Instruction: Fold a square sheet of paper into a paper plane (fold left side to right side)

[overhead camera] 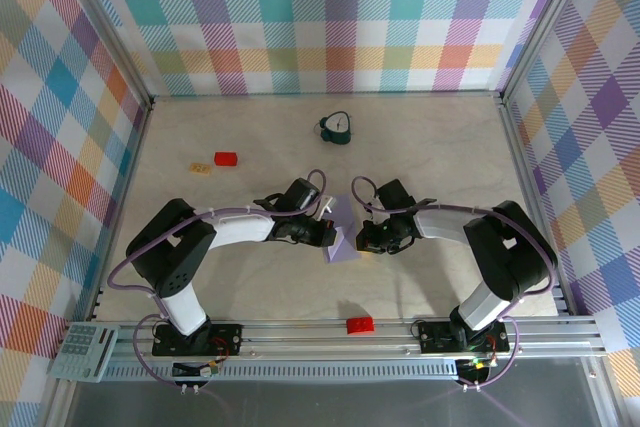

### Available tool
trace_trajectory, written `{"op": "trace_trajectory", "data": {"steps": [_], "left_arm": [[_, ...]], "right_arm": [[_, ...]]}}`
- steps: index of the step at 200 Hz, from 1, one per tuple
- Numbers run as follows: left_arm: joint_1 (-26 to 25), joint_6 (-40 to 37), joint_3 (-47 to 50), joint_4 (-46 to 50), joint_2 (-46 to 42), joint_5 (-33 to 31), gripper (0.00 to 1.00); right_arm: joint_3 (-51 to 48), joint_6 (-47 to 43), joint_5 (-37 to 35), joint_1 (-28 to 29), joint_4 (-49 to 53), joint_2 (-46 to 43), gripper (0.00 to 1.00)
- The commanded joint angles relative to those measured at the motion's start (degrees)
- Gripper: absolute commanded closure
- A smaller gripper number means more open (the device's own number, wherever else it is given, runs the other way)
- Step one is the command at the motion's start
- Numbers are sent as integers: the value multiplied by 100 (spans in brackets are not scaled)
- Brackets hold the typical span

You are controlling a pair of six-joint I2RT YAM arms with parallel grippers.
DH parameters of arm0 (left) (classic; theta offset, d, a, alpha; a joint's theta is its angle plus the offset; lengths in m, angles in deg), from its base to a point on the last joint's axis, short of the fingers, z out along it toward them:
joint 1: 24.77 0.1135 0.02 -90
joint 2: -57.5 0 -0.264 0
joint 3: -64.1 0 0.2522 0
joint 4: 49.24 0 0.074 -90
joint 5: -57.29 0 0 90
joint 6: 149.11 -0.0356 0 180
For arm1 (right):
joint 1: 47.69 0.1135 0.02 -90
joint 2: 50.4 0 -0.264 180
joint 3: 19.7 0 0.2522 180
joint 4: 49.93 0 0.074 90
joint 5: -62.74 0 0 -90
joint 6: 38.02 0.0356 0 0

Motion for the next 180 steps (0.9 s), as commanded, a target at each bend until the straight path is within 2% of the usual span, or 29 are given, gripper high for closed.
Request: {"op": "trace_trajectory", "data": {"steps": [1, 180], "left_arm": [[93, -148, -119, 101, 99, 128, 100], [271, -345, -226, 267, 339, -4, 100]], "right_arm": [[-8, -127, -217, 6, 278, 177, 100], [-10, -123, -115, 11, 324, 291, 100]]}}
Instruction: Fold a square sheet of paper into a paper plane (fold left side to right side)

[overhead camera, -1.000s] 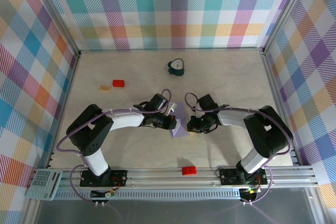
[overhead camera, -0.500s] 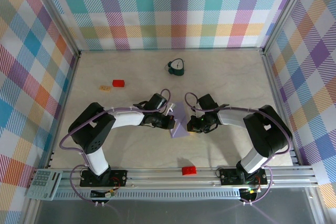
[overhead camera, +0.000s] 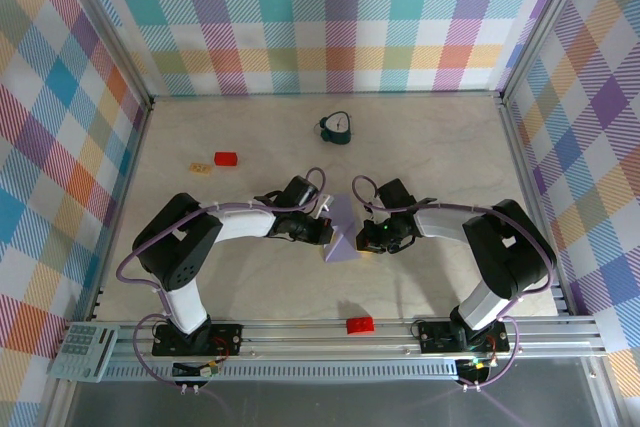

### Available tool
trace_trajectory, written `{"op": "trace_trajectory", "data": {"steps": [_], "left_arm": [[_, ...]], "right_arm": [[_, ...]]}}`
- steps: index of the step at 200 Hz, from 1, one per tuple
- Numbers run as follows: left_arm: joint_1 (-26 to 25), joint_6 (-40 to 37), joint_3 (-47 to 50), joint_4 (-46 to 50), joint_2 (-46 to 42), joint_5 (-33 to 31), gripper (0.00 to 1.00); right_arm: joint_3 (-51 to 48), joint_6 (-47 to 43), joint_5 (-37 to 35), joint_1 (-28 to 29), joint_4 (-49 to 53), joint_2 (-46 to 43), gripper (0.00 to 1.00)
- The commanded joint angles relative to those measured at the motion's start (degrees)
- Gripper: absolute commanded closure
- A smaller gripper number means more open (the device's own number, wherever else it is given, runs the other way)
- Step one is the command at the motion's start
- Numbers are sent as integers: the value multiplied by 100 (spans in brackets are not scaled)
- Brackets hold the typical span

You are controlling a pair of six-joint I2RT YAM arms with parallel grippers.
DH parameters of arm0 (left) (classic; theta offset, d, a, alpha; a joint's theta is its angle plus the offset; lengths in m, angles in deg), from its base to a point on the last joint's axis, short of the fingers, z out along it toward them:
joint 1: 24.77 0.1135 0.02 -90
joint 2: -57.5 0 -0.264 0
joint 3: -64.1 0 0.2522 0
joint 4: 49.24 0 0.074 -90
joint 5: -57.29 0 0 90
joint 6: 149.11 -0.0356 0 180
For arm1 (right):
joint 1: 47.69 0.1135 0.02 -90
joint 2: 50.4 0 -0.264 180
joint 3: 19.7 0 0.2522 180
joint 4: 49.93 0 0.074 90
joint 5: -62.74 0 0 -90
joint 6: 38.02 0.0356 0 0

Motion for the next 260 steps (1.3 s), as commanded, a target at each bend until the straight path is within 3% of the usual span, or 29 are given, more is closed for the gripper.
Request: {"op": "trace_trajectory", "data": {"steps": [1, 260], "left_arm": [[70, -109, -108, 196, 53, -28, 100], [97, -119, 26, -68, 99, -27, 100]], "right_arm": [[-26, -105, -251, 13, 310, 233, 100], [-1, -119, -277, 11, 393, 316, 100]]}}
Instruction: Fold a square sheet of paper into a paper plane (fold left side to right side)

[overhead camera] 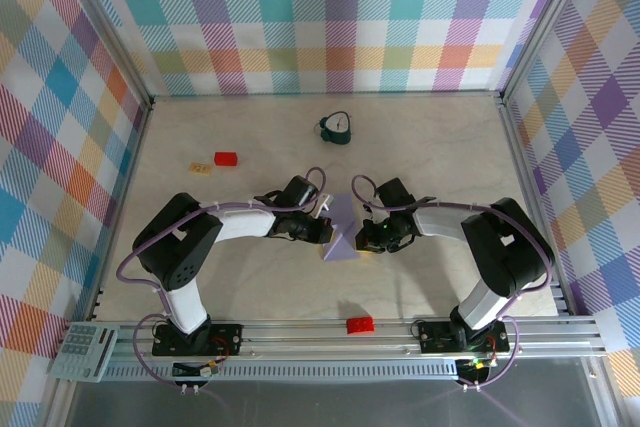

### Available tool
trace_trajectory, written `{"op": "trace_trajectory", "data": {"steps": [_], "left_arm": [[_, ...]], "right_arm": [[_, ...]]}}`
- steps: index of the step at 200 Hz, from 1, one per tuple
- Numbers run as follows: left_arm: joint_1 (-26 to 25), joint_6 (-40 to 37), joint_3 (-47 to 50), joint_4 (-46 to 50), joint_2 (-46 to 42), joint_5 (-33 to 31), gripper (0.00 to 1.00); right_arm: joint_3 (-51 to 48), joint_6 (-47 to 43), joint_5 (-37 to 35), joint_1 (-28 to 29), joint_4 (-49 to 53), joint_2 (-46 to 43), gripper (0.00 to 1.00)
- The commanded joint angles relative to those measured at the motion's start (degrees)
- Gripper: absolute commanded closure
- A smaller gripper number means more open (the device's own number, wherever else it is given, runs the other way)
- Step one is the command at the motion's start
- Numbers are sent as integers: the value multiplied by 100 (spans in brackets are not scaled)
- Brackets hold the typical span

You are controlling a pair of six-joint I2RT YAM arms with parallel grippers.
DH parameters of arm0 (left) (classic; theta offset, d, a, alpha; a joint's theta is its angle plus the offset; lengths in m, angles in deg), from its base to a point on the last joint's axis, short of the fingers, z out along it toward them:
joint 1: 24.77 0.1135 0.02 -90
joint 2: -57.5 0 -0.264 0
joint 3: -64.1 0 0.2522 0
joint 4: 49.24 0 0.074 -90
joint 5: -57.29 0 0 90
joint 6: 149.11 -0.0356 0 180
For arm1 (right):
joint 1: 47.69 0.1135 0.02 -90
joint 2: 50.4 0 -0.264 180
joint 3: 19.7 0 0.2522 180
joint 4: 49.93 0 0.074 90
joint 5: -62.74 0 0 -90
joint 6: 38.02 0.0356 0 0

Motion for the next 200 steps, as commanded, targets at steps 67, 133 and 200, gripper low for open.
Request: {"op": "trace_trajectory", "data": {"steps": [67, 133, 200], "left_arm": [[86, -125, 72, 18, 268, -44, 100], [86, -160, 153, 57, 213, -114, 100], [86, -169, 155, 53, 182, -149, 100]], "right_arm": [[63, -106, -190, 13, 408, 56, 100], [137, 146, 204, 4, 87, -508, 100], [280, 872, 622, 65, -1141, -225, 100]]}}
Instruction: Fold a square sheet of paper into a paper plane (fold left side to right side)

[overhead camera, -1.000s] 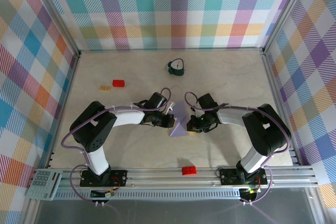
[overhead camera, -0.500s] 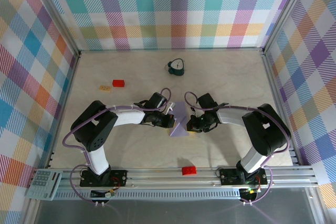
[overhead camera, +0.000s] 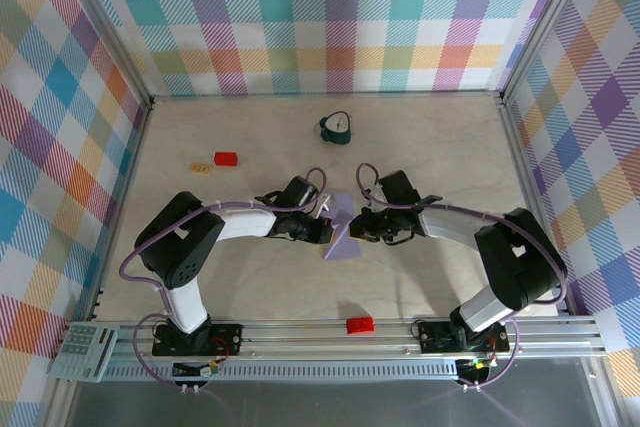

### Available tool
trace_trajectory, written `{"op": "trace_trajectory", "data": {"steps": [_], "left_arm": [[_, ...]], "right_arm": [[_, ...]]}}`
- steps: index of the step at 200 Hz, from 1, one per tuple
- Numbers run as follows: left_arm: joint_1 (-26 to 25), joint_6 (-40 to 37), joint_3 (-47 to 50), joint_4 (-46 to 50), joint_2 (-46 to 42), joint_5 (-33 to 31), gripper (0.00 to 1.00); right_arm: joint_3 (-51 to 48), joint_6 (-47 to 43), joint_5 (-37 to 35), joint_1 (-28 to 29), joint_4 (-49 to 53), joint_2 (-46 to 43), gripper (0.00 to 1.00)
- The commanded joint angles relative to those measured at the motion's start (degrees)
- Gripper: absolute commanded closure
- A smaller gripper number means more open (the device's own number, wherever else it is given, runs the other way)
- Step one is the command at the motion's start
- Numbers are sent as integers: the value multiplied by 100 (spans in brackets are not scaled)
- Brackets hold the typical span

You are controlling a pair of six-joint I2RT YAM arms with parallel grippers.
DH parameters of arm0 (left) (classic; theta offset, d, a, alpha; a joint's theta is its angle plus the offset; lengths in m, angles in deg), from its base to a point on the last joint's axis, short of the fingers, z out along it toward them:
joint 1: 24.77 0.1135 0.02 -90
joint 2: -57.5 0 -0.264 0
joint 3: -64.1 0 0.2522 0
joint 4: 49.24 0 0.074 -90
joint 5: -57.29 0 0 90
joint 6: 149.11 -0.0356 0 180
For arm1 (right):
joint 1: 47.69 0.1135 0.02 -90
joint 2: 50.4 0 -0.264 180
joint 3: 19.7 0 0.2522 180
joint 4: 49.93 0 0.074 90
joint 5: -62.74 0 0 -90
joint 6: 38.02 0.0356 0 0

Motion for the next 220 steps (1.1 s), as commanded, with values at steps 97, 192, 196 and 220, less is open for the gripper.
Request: {"op": "trace_trajectory", "data": {"steps": [97, 192, 196, 220], "left_arm": [[64, -160, 96, 243, 76, -195, 100], [64, -160, 123, 244, 113, -252, 100], [64, -156, 121, 244, 119, -255, 100], [64, -151, 156, 224, 101, -278, 99]], "right_arm": [[606, 409, 351, 180, -754, 1119, 100], [568, 294, 64, 213, -440, 1316, 100], [567, 287, 58, 215, -426, 1323, 100], [553, 266, -25, 215, -342, 1334, 100]]}}
